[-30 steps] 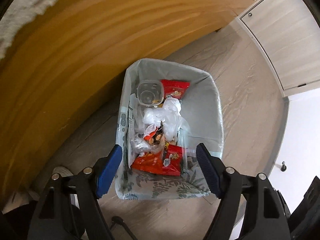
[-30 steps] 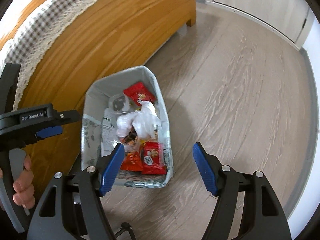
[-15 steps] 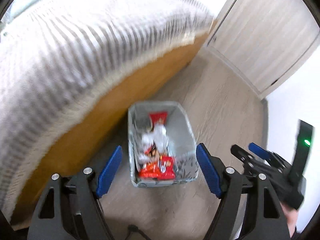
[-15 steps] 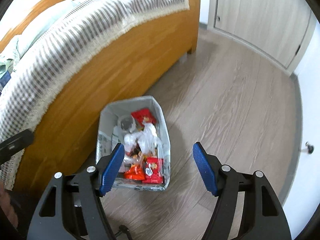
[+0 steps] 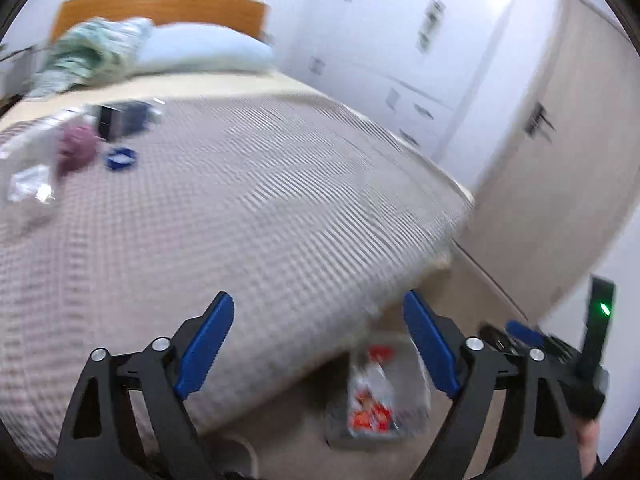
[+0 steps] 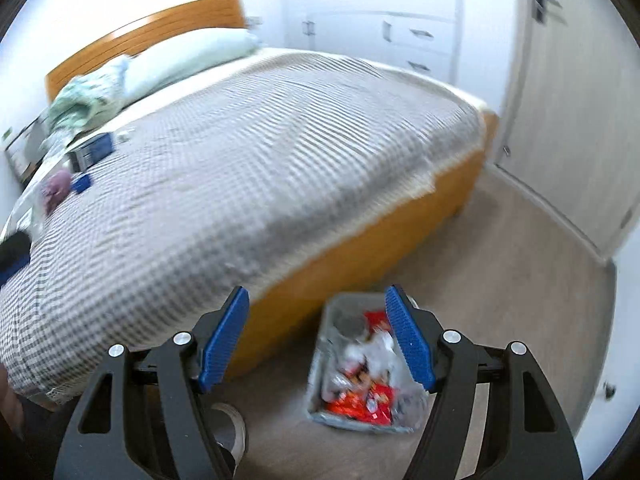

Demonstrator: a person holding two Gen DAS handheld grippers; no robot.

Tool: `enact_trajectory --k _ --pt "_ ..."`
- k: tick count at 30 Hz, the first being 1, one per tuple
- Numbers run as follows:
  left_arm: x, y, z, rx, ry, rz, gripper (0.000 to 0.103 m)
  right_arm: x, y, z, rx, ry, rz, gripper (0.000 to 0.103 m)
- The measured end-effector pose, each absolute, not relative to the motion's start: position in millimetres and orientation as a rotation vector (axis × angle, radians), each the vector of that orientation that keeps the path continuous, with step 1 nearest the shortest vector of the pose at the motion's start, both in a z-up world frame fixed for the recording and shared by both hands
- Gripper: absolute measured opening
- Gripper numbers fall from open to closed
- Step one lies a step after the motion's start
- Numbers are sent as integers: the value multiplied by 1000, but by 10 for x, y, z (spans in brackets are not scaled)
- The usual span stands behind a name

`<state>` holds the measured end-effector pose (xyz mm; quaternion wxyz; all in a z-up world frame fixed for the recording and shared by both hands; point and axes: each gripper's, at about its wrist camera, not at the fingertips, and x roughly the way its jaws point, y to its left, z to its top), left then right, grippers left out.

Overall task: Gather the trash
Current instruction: 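Move both open tools back over the trash on the blanket, then grasp the clear plastic bottle with the right gripper while the left grasps the pink cloth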

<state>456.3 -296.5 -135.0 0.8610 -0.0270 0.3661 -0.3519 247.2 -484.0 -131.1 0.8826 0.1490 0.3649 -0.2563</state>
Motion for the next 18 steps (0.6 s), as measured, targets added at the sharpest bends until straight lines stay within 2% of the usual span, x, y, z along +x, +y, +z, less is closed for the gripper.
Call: enact_trajectory --k 5,9,11,18 --pt "5130 -2278 -1264 -135 677 -565 84 2962 -4522 -1036 369 703 -370 75" --pt "5665 -1541 -1296 -197 781 -432 86 3659 -4025 -914 344 700 -177 75" --pt "5805 -1135 -1344 -242 778 -349 86 4010 -3747 -913 357 707 -76 75" --pt "6139 0 -1643 -421 797 -99 86 5438 -2696 -1338 531 766 309 75"
